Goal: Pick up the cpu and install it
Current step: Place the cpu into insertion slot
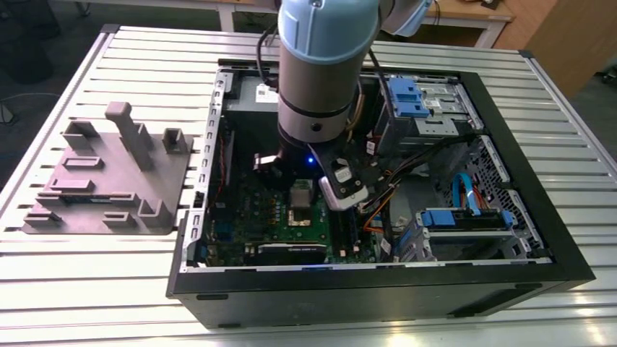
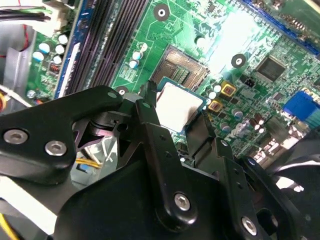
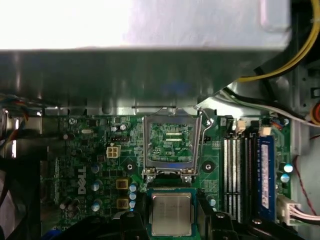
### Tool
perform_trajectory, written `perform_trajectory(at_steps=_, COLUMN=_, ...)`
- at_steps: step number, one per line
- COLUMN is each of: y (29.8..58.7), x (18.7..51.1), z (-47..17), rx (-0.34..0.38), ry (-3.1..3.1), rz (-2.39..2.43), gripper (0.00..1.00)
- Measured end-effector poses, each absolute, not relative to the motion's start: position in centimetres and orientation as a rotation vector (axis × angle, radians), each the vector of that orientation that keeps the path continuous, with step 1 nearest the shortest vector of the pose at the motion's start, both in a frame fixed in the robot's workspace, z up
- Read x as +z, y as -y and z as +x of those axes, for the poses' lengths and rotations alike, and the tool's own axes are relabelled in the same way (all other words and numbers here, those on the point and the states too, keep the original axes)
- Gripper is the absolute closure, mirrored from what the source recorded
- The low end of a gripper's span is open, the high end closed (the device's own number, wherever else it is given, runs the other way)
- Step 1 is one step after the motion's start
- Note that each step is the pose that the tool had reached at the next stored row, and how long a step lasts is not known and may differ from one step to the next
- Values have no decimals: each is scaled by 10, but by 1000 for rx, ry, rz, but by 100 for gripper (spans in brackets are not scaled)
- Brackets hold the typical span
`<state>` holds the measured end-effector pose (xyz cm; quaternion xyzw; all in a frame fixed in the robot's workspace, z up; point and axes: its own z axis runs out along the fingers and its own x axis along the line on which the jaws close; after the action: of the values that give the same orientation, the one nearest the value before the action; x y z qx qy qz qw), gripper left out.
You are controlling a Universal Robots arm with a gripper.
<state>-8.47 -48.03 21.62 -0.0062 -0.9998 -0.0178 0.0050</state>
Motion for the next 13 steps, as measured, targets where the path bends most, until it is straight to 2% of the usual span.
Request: perform_trajectory(at_steps=13, y=486, x=200, z=-85, rx=-56, ry=3126, rz=-10, gripper=53)
